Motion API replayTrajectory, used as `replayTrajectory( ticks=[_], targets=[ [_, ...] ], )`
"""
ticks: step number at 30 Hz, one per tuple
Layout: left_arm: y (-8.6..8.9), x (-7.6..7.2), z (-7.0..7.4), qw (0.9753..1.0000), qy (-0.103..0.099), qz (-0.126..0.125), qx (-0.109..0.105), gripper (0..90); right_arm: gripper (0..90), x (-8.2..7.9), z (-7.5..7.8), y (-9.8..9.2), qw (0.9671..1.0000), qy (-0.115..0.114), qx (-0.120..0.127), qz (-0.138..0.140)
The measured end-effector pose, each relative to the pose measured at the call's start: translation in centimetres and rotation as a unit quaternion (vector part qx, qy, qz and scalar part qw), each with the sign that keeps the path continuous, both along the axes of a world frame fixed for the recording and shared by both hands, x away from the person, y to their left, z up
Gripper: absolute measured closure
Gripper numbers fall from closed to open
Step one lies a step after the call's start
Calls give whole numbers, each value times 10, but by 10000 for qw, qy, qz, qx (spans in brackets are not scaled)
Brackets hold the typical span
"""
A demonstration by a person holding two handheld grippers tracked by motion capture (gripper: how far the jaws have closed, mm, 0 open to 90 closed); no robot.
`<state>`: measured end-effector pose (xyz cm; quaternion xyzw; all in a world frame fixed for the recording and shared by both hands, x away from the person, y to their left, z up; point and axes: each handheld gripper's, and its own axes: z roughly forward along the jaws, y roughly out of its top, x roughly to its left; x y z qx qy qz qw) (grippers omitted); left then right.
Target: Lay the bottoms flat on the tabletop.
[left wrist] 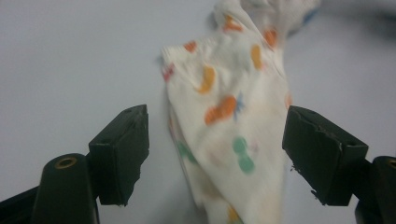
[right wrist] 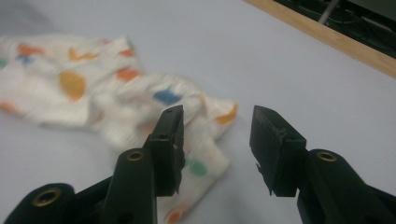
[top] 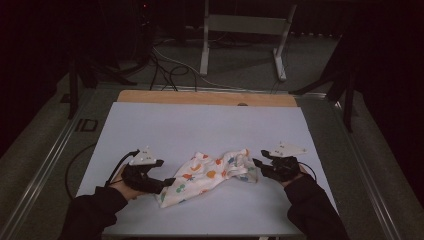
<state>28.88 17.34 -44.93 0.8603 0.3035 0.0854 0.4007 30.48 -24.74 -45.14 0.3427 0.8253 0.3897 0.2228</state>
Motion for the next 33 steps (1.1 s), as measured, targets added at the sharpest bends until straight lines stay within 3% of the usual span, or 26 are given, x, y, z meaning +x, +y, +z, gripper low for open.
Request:
replayTrajectory(
  ticks=[3, 4, 6, 7, 11, 18, 20, 26, 32, 33],
  targets=[
    [-6, 10, 2, 10000, -10, -23, -18, 248, 553, 12, -2, 4, 9999, -35, -23, -99],
    [-12, 19, 3, 10000, -26, -54, 30, 261, 558, 15, -2, 5, 9999, -8, 26, -123],
    [-12, 19, 3, 10000, -26, -54, 30, 264, 558, 19, -3, 7, 9999, -22, 6, -125],
    [-23, 33, 2, 10000, 2, -36, 57, 268, 555, 26, -6, 10, 9999, 39, 7, -141],
    [-33, 46, -1, 10000, 42, -18, 58, 279, 545, 37, -10, 14, 9997, 93, 26, -232],
    [-53, 68, -19, 9996, 255, 25, 148, 361, 557, 58, -16, 20, 9990, 229, 137, -359],
    [-65, 82, -33, 9990, 378, 93, 209, 396, 561, 69, -20, 29, 9985, 407, 166, -333],
    [-75, 91, -47, 9982, 498, 123, 309, 467, 572, 69, -28, 39, 9985, 509, 42, -175],
    [-83, 95, -60, 9962, 654, 186, 549, 548, 606, 69, -45, 32, 9959, 815, -212, -335],
    [-84, 94, -63, 9961, 628, 134, 605, 600, 625, 68, -50, 30, 9950, 894, -291, -348]
  ],
)
